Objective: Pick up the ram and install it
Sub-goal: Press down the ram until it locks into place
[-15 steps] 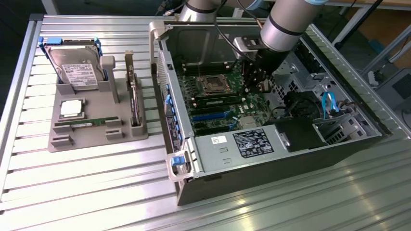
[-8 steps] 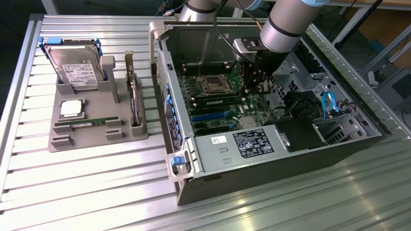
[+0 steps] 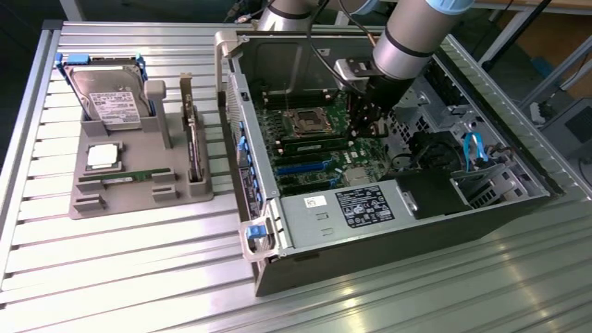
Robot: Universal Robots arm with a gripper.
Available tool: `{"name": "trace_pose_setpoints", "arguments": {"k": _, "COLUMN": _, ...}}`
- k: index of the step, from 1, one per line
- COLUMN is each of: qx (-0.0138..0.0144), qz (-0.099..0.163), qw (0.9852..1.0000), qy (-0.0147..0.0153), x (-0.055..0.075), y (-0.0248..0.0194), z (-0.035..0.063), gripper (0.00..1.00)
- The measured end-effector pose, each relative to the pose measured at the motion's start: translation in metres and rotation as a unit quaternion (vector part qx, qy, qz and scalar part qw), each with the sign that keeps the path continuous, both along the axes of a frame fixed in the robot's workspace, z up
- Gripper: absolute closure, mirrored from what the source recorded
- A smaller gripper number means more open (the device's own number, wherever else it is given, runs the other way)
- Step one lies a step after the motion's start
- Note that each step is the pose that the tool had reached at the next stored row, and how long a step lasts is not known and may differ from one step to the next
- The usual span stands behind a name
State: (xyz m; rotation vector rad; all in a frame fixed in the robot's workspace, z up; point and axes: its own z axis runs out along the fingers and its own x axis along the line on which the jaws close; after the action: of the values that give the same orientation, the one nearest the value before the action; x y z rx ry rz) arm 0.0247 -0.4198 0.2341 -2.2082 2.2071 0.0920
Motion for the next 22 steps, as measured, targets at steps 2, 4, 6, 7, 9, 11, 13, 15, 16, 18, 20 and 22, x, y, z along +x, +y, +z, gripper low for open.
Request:
{"name": "trace_pose_setpoints", "arguments": {"k": 2, "qx": -0.0002, "qz": 0.0, "qw": 1.0, "qy": 0.0001, "x": 0.0, "y": -0.0001, "z": 0.0, "gripper": 0.9}}
{"name": "trace_pose_setpoints", "arguments": {"k": 4, "qx": 0.0001, "qz": 0.0, "qw": 1.0, "qy": 0.0, "x": 0.0, "y": 0.0, "z": -0.0006, "gripper": 0.9}}
{"name": "trace_pose_setpoints", "arguments": {"k": 6, "qx": -0.0002, "qz": 0.0, "qw": 1.0, "qy": 0.0001, "x": 0.0, "y": -0.0001, "z": -0.001, "gripper": 0.9}}
{"name": "trace_pose_setpoints", "arguments": {"k": 7, "qx": -0.0002, "qz": 0.0, "qw": 1.0, "qy": 0.0, "x": 0.0, "y": 0.0, "z": -0.001, "gripper": 0.9}}
{"name": "trace_pose_setpoints", "arguments": {"k": 9, "qx": -0.0001, "qz": 0.0, "qw": 1.0, "qy": 0.0, "x": 0.0, "y": 0.0, "z": -0.0012, "gripper": 0.9}}
{"name": "trace_pose_setpoints", "arguments": {"k": 11, "qx": -0.0003, "qz": 0.0, "qw": 1.0, "qy": 0.0001, "x": 0.0, "y": -0.0001, "z": -0.0023, "gripper": 0.9}}
{"name": "trace_pose_setpoints", "arguments": {"k": 13, "qx": -0.0002, "qz": 0.0, "qw": 1.0, "qy": 0.0001, "x": 0.0, "y": 0.0, "z": -0.0025, "gripper": 0.9}}
{"name": "trace_pose_setpoints", "arguments": {"k": 15, "qx": -0.0002, "qz": 0.0, "qw": 1.0, "qy": 0.0001, "x": 0.0, "y": -0.0001, "z": -0.0031, "gripper": 0.9}}
{"name": "trace_pose_setpoints", "arguments": {"k": 16, "qx": -0.0002, "qz": 0.0, "qw": 1.0, "qy": 0.0001, "x": 0.0, "y": -0.0001, "z": -0.0032, "gripper": 0.9}}
{"name": "trace_pose_setpoints", "arguments": {"k": 18, "qx": -0.0001, "qz": 0.0, "qw": 1.0, "qy": 0.0, "x": 0.0, "y": 0.0, "z": -0.0032, "gripper": 0.9}}
{"name": "trace_pose_setpoints", "arguments": {"k": 20, "qx": -0.0001, "qz": 0.0, "qw": 1.0, "qy": 0.0, "x": 0.0, "y": -0.0001, "z": -0.0033, "gripper": 0.9}}
{"name": "trace_pose_setpoints", "arguments": {"k": 22, "qx": -0.0001, "qz": 0.0, "qw": 1.0, "qy": 0.0, "x": 0.0, "y": 0.0, "z": -0.0038, "gripper": 0.9}}
